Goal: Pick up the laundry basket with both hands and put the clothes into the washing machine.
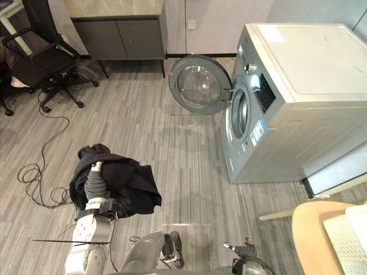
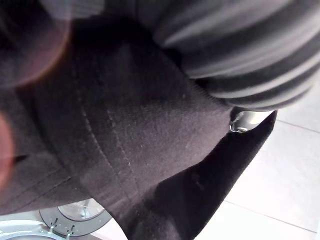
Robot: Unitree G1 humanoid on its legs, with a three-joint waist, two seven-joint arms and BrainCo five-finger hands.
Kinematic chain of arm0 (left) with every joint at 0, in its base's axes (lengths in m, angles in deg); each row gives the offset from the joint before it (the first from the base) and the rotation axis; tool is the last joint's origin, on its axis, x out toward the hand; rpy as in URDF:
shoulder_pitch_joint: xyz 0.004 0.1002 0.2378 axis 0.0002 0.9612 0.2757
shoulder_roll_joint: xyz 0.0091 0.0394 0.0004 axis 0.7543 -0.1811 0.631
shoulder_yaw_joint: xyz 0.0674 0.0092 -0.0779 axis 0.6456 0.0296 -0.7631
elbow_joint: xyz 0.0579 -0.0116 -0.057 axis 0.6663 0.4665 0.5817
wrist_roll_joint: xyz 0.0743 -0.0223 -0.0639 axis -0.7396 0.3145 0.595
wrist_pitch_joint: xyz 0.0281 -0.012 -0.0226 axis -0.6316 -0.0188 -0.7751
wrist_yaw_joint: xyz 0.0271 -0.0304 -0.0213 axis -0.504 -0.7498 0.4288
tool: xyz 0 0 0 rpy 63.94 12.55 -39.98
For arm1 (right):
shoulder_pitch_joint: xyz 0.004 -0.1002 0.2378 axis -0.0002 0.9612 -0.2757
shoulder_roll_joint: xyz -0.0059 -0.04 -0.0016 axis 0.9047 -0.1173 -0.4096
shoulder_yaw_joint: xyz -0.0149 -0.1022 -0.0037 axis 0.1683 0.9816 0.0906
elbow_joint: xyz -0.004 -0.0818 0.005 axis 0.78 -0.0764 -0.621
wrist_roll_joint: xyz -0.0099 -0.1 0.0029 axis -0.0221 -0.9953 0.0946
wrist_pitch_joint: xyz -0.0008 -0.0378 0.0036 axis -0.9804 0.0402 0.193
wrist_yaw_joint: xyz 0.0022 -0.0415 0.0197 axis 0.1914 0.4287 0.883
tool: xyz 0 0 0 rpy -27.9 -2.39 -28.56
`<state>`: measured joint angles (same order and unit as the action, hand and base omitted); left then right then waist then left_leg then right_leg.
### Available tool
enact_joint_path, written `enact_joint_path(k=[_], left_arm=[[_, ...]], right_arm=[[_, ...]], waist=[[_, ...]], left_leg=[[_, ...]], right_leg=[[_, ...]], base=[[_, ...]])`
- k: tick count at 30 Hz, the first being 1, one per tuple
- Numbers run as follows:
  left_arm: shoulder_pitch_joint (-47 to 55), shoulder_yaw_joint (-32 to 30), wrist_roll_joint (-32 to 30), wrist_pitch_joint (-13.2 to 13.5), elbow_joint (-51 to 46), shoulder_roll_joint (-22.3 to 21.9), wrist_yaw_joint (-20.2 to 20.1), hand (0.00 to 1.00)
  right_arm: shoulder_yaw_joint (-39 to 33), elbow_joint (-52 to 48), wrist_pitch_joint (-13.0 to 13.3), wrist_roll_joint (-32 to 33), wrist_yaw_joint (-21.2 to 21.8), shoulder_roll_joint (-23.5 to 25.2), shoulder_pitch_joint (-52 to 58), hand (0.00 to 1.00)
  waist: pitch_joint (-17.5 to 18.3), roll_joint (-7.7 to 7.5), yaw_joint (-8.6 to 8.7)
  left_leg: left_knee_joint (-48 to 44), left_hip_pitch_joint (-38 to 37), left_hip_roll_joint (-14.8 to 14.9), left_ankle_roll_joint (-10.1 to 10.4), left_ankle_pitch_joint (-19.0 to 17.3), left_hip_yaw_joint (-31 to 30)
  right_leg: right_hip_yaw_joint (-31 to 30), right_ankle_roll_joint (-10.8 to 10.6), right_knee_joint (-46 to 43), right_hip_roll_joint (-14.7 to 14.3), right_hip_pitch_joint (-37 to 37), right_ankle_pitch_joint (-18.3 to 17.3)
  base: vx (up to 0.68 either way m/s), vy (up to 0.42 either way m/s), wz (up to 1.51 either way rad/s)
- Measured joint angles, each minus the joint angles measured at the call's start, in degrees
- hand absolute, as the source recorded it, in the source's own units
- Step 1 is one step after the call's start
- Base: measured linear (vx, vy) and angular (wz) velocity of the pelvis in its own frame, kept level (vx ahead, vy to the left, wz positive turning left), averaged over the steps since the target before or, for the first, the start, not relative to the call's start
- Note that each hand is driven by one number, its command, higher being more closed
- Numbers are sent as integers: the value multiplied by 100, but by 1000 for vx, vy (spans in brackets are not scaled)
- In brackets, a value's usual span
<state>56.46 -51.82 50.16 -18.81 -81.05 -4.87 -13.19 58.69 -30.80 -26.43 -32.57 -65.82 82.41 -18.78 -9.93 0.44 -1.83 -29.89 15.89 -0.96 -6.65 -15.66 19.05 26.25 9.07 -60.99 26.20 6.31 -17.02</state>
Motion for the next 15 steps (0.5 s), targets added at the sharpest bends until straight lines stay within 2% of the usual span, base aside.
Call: enact_joint_path(k=[1,2,3,4,5,6,7,8,9,11,12,13,14,15], left_arm=[[4,13,-2,0,4,51,1,100],[19,27,-2,2,71,79,2,100],[18,40,-1,13,117,158,-1,100],[-30,80,0,46,80,221,-2,100],[-200,182,2,90,152,269,-12,100],[-263,185,2,86,220,277,-9,100],[-347,198,2,77,345,272,-5,100],[-387,213,1,57,379,270,-2,100],[-483,252,-4,52,452,280,-2,100],[-670,364,-18,15,544,260,-10,100],[-723,443,-28,12,545,262,-19,100],[-737,461,-29,6,549,244,-25,100],[-725,459,-29,2,545,105,-25,100],[-630,415,-15,1,499,-52,-31,100]], right_arm=[[25,23,11,-6,-1,21,-44,0],[140,27,28,-6,6,-22,-130,0],[235,3,77,-1,17,-12,-195,0],[243,-25,105,-1,15,29,-184,0],[232,-66,131,-3,21,-26,-225,0],[232,-56,106,-3,15,-61,-267,0],[236,-19,123,-4,13,-68,-243,0],[231,-15,128,24,20,-44,-225,0],[215,-109,123,47,26,16,-226,0],[224,-149,122,19,41,6,-207,0],[211,-155,119,6,43,44,-148,0],[170,-167,120,7,41,70,-103,0],[119,-296,123,9,36,65,-34,0],[155,-545,115,-4,39,-4,122,0]], waist=[[-22,7,23],[-62,89,111],[-50,-65,183],[-52,-44,263],[-100,30,320],[-90,-82,332],[-105,5,357],[-75,-40,382],[-67,-36,430],[-64,-21,490],[-60,-29,462],[-64,-44,466],[-137,84,517],[-148,345,486]], left_leg=[[213,-159,-51,7,4,27],[856,-560,-129,104,39,171],[1029,-825,-57,390,-127,424],[755,-783,89,19,-115,331],[1005,-1027,173,254,115,391],[1277,-1222,73,261,114,504],[1436,-1341,18,243,106,586],[1522,-1406,-18,216,119,627],[1630,-1493,-75,216,119,668],[1671,-1684,-111,354,22,718],[1344,-1727,-38,515,-79,749],[839,-1643,64,598,-157,783],[-609,-1366,551,568,-190,887],[-2169,-1112,1261,171,165,1067]], right_leg=[[-157,-178,-162,-118,223,-16],[-223,-369,-88,-424,555,-88],[-56,-482,486,-654,820,-116],[152,-512,668,-671,948,-102],[570,-612,1208,-676,1094,-80],[827,-693,1945,-759,1112,1],[1196,-755,2712,-971,1220,160],[1264,-756,3038,-1101,1283,278],[1313,-692,3497,-1331,1374,501],[1301,-503,3753,-1654,1335,655],[1318,-399,3984,-1920,1121,680],[1337,-264,4180,-2050,912,737],[1289,133,4539,-2315,471,995],[1194,76,4688,-2613,11,940]], base=[[271,290,-2],[340,241,-7],[392,174,-1],[406,-96,9],[376,-145,-3],[386,-90,-23],[295,55,-36],[299,87,-25],[339,72,-5],[387,37,3],[364,-7,7],[444,-9,20],[426,12,11],[425,58,-14]])
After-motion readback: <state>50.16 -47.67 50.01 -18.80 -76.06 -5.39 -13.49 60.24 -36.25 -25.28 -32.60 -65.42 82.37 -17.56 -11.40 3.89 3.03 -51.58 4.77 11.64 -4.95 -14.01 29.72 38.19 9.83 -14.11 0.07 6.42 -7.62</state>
